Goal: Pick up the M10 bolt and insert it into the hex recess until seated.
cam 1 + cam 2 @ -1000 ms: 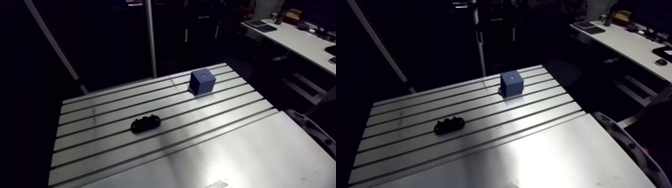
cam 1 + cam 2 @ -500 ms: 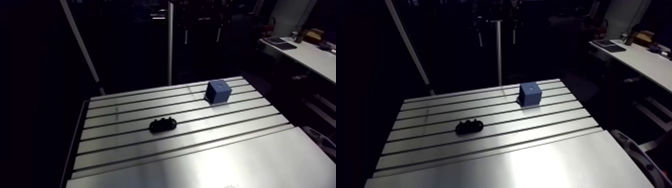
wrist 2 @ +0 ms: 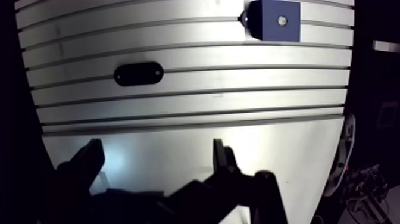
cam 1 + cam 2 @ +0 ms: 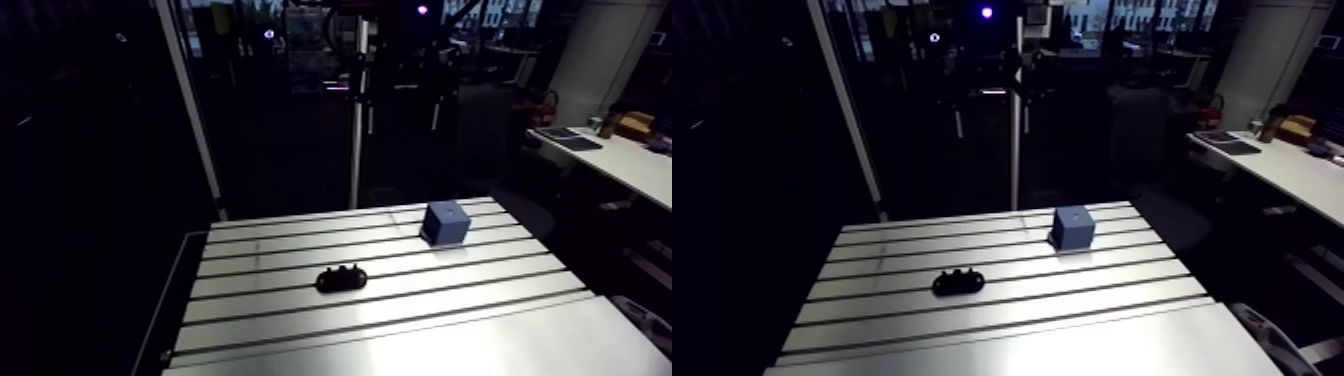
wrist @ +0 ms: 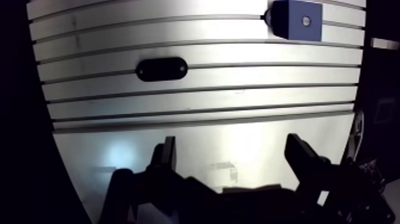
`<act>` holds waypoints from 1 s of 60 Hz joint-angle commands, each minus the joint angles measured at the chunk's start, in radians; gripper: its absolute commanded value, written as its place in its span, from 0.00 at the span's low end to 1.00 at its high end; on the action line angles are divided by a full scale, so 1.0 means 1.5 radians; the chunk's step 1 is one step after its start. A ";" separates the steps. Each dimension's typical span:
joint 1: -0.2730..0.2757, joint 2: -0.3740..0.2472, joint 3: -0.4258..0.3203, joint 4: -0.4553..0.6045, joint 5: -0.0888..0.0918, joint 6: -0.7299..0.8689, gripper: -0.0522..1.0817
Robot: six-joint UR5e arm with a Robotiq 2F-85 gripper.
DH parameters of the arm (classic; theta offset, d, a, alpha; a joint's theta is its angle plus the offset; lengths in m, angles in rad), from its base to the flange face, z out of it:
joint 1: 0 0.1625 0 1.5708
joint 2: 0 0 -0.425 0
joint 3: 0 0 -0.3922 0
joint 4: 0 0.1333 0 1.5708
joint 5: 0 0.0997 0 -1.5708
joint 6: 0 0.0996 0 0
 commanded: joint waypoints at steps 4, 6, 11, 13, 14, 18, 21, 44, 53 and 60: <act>0.003 -0.015 -0.013 0.034 0.001 -0.001 0.05; 0.003 -0.015 -0.019 0.038 0.001 -0.001 0.05; 0.003 -0.015 -0.032 0.042 0.000 -0.001 0.05; 0.003 -0.015 -0.035 0.043 -0.001 -0.001 0.05; 0.003 -0.015 -0.035 0.043 -0.001 -0.001 0.05; 0.004 -0.015 -0.036 0.046 -0.002 -0.001 0.05; 0.004 -0.015 -0.036 0.048 -0.002 -0.001 0.05; 0.002 -0.011 -0.051 0.048 0.002 -0.009 0.05; 0.003 -0.010 -0.053 0.048 0.008 -0.011 0.05; 0.003 -0.008 -0.057 0.047 0.010 -0.011 0.05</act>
